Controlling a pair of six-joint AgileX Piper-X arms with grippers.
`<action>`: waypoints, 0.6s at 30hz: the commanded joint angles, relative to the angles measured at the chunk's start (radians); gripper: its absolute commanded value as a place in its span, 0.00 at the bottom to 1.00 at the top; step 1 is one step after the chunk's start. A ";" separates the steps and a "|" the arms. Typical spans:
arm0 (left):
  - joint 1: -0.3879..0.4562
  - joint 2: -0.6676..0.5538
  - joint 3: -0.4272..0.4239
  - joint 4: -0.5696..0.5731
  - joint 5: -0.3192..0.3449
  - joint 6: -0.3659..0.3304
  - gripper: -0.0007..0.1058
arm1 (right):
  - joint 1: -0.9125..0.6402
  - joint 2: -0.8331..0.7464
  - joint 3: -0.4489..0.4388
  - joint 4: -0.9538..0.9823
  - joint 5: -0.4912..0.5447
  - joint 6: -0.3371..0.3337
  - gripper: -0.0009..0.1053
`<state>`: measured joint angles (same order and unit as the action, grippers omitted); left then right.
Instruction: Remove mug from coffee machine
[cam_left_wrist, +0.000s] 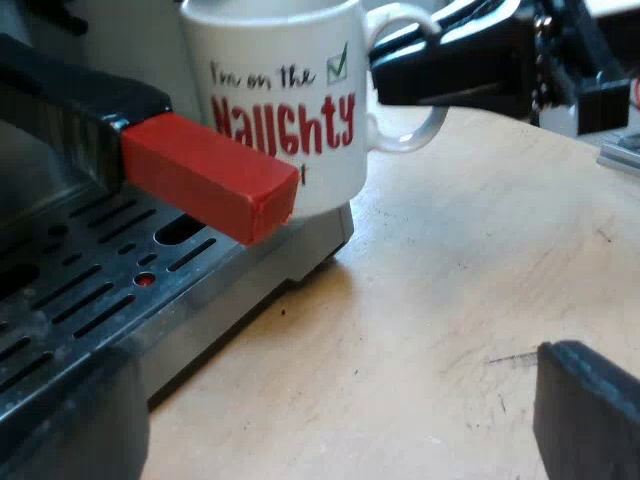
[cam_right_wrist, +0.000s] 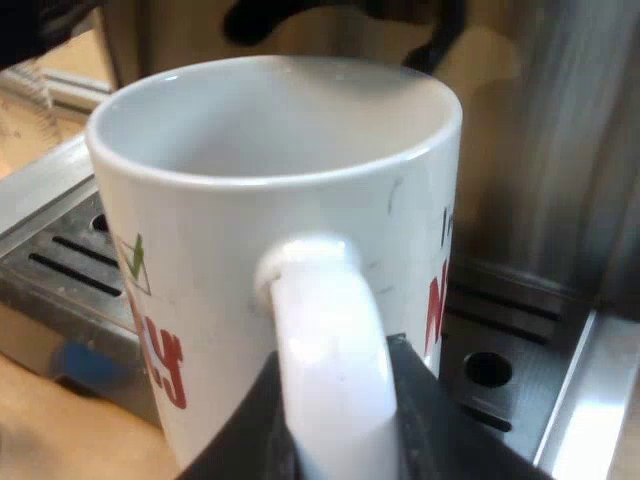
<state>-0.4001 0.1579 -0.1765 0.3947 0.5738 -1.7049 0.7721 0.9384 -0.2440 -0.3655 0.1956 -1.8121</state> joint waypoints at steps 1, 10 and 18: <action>-0.001 -0.001 -0.003 -0.012 0.015 0.002 0.75 | 0.001 -0.066 0.010 -0.022 0.010 0.010 0.01; -0.001 -0.001 -0.003 -0.038 0.074 0.002 0.75 | 0.001 -0.246 0.041 0.144 0.102 0.038 0.01; -0.001 -0.001 -0.003 -0.041 0.093 0.002 0.75 | 0.001 -0.383 0.041 0.293 0.174 0.044 0.01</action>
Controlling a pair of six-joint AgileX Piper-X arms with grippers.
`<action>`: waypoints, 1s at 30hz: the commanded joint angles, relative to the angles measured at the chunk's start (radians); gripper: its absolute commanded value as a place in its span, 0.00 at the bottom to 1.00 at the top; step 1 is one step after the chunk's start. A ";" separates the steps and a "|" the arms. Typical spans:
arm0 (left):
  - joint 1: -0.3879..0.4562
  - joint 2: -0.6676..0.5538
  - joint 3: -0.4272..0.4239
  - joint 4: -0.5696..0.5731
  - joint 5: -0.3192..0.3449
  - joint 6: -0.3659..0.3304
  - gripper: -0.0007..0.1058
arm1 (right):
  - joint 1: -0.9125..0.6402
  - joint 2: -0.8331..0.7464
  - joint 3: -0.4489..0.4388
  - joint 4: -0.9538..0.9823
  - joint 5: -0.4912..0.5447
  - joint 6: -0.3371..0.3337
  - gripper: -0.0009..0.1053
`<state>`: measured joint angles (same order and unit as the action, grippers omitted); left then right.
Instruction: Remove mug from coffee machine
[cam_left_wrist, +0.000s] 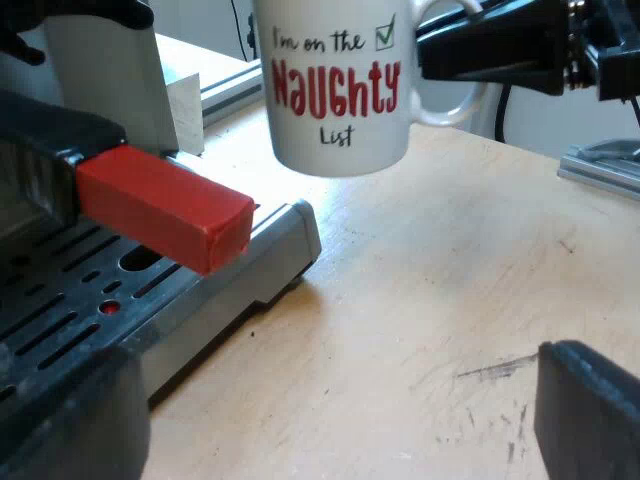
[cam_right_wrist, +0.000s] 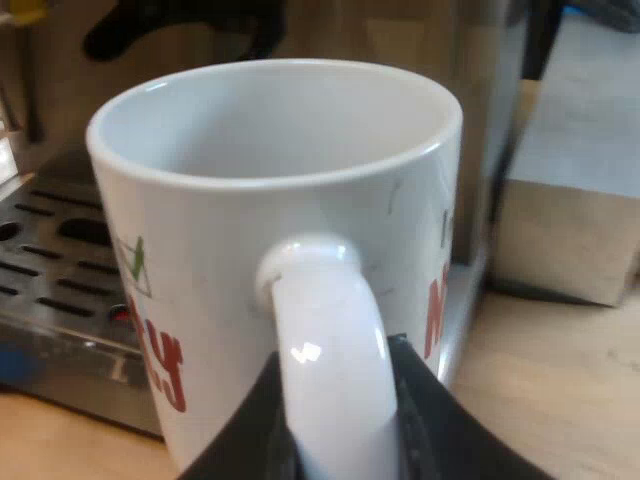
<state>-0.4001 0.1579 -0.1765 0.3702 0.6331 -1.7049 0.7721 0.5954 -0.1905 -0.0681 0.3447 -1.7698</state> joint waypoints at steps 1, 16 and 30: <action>-0.001 -0.001 -0.003 -0.016 0.037 0.002 0.75 | 0.001 -0.058 -0.013 0.020 0.043 0.002 0.01; -0.001 -0.001 -0.003 -0.016 0.037 0.002 0.75 | -0.001 -0.128 -0.004 0.110 0.312 0.012 0.01; -0.001 -0.001 -0.003 -0.017 0.037 0.002 0.75 | -0.001 -0.087 0.089 0.013 0.371 0.014 0.01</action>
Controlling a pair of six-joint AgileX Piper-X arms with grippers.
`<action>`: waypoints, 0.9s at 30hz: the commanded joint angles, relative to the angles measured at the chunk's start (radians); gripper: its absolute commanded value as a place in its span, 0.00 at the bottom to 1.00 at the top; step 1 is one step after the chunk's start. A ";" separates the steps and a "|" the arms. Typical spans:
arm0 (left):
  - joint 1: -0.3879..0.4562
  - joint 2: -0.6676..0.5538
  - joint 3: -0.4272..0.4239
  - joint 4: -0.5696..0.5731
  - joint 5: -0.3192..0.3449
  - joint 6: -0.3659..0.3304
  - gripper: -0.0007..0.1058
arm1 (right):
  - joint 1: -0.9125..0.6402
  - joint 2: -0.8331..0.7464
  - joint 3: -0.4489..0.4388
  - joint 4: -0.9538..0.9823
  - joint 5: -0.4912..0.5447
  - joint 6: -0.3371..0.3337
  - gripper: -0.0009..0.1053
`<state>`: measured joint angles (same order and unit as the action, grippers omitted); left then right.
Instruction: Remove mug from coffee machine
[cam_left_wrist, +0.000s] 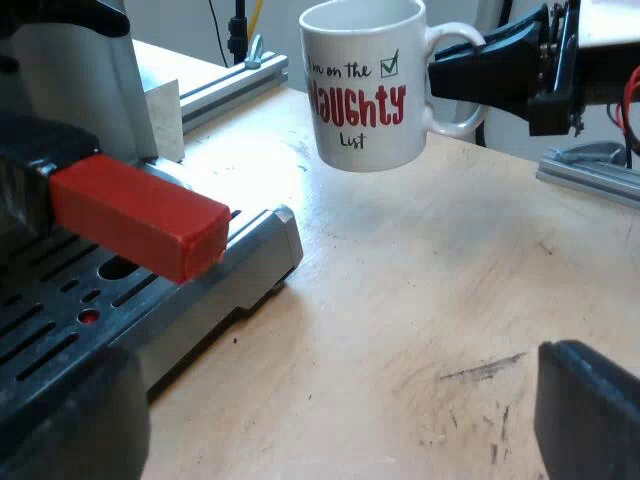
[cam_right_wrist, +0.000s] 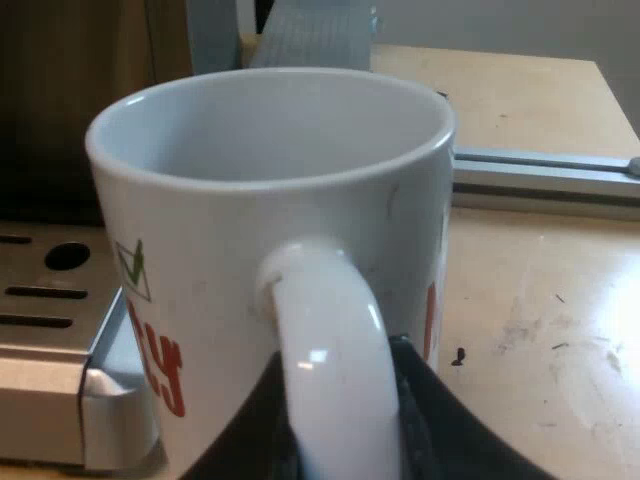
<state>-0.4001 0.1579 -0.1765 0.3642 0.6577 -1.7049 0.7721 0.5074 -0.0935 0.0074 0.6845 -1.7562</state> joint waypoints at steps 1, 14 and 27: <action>-0.001 -0.001 -0.003 -0.011 0.015 0.002 0.75 | -0.001 0.004 -0.006 -0.065 0.036 0.001 0.01; -0.080 -0.001 -0.003 -0.011 0.050 0.002 0.75 | -0.083 0.153 -0.002 -0.194 0.014 0.004 0.01; -0.105 -0.001 -0.003 -0.011 0.041 0.002 0.75 | -0.299 0.334 -0.002 -0.406 -0.216 -0.011 0.01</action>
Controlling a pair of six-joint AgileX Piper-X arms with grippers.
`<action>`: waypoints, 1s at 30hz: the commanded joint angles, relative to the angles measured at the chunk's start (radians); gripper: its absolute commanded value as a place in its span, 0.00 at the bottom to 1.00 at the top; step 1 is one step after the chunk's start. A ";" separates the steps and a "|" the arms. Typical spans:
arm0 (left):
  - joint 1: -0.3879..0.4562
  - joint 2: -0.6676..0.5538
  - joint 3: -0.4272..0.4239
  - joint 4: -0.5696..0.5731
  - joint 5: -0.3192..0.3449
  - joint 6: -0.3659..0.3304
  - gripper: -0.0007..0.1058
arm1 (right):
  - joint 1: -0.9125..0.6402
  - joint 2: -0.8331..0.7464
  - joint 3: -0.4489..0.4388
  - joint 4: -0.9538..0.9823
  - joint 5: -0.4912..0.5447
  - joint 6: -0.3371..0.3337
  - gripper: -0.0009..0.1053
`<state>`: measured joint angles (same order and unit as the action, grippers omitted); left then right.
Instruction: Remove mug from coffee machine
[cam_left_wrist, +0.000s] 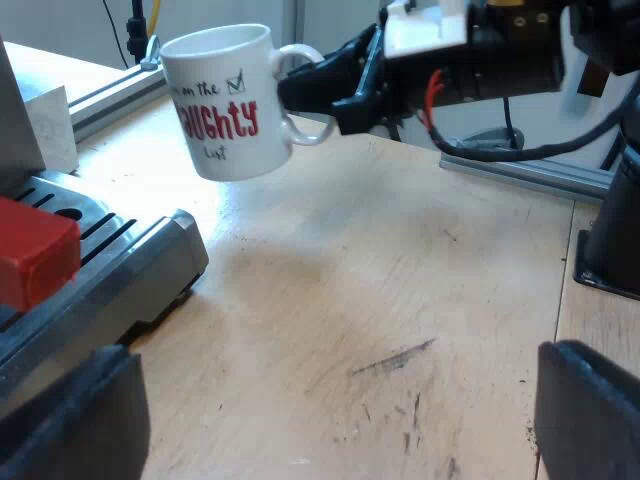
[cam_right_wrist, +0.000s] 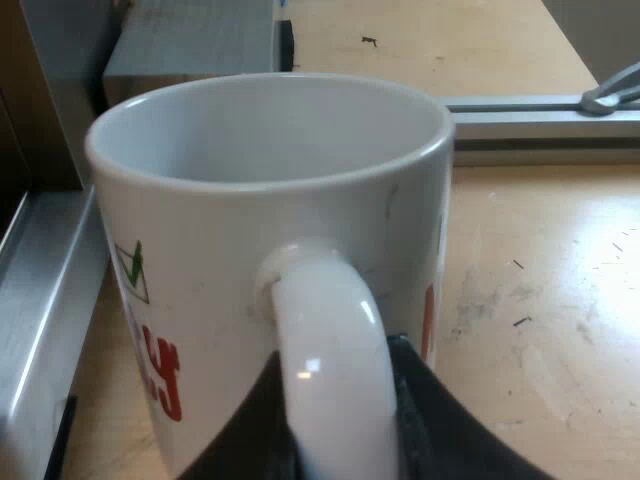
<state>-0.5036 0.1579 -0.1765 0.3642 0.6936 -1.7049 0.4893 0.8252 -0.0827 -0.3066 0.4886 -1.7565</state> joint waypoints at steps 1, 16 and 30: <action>-0.002 -0.001 -0.003 -0.011 0.005 0.002 0.75 | -0.023 0.028 -0.013 -0.108 -0.025 -0.017 0.01; -0.002 -0.001 -0.003 -0.011 0.005 0.002 0.75 | -0.057 0.367 -0.013 -0.511 -0.067 -0.045 0.01; -0.002 -0.001 -0.003 -0.011 0.005 0.002 0.75 | -0.059 0.592 -0.013 -0.673 -0.059 -0.043 0.01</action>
<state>-0.5036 0.1579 -0.1765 0.3642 0.6936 -1.7049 0.4346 1.4207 -0.0827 -0.9252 0.4229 -1.7934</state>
